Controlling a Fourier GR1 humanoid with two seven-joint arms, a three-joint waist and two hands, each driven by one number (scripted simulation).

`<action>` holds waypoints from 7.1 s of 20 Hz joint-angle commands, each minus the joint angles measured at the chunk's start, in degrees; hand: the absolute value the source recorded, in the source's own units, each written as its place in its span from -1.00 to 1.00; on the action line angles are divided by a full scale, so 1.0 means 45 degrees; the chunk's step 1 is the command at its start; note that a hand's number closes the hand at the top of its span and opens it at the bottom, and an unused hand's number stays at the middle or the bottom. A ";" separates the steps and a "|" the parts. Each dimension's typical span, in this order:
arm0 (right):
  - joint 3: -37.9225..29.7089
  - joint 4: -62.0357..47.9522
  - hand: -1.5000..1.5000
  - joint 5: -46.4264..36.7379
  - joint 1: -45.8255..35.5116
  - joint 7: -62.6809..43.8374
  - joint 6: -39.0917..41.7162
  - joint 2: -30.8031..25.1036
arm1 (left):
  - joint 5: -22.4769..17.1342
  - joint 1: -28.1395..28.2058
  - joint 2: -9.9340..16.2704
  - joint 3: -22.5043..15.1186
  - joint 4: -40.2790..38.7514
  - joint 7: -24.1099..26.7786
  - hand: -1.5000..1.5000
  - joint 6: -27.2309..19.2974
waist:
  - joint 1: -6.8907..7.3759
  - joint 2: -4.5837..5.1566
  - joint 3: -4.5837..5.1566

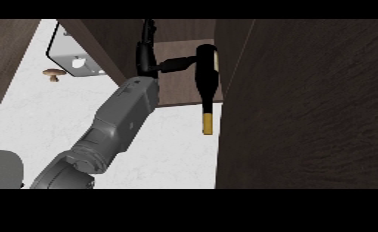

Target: Pick up the wine, place it into the cabinet and close the cabinet

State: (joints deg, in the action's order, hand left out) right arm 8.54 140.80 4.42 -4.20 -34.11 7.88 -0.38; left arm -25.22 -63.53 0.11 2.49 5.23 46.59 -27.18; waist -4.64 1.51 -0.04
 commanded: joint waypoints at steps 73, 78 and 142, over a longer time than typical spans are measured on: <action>-0.0909 0.0794 -1.00 0.0821 0.0525 -0.0461 -0.0278 -0.0559 | -0.0841 1.4212 0.2667 -1.0745 2.1231 -0.2725 -1.00 -0.3869 | 0.1134 -0.0377 0.0006; -0.1179 0.0929 -1.00 0.2305 0.0958 -0.0704 0.0305 -0.0648 | -0.0772 1.3815 0.4038 -1.0452 2.2239 -0.4087 -1.00 -0.3269 | 0.1032 -0.0362 -0.0002; 0.8376 -0.4238 1.00 -0.0739 -0.7730 -0.2286 -0.8035 -0.0029 | -0.6000 1.8080 0.8994 -0.1912 2.4501 -0.5028 -1.00 0.4894 | 0.1675 -0.0267 0.0062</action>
State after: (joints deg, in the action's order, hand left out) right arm 49.23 132.17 -1.48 -28.10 -44.12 -25.49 -9.89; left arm -53.40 18.33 41.45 -4.77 114.79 24.52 -4.22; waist 1.98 0.12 0.23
